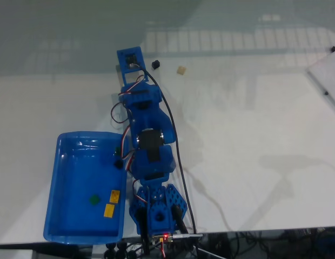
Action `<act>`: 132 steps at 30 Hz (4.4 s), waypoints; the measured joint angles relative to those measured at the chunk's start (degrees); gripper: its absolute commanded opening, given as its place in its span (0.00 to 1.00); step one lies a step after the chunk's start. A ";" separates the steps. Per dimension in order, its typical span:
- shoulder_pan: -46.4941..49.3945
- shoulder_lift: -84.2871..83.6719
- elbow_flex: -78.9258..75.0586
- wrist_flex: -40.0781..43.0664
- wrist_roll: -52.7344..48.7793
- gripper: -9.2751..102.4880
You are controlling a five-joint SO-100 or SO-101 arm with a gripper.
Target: Pick up all the lego then put into the bin
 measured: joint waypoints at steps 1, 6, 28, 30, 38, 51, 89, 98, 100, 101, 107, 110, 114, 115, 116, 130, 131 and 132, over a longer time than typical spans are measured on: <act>0.00 -0.18 -0.26 0.00 0.09 0.29; 0.00 -2.55 -2.11 0.00 0.09 0.29; 0.00 -6.77 -4.83 -0.44 -0.35 0.08; 0.00 -6.77 -4.83 -0.44 -0.35 0.08; -1.67 -0.79 -4.48 -0.18 6.15 0.08; -30.59 53.09 -1.58 36.47 21.53 0.09; 6.06 21.09 2.37 0.97 29.18 0.39; 11.87 -0.62 -12.39 -2.55 45.62 0.37; 12.04 -5.10 -17.31 -1.14 46.93 0.36; 12.04 -7.29 -19.78 -0.09 47.55 0.35; 12.30 -18.46 -32.78 8.44 48.34 0.32; 12.30 -21.01 -35.42 10.11 48.16 0.31; 12.30 -23.91 -38.58 11.87 48.16 0.30; 12.30 -24.43 -39.29 12.22 47.99 0.29; 12.30 -25.05 -39.90 12.66 47.99 0.29; 11.16 -31.73 -46.14 18.19 46.93 0.27; 10.99 -31.99 -46.58 18.46 46.93 0.26; 10.81 -32.26 -47.11 18.72 46.93 0.26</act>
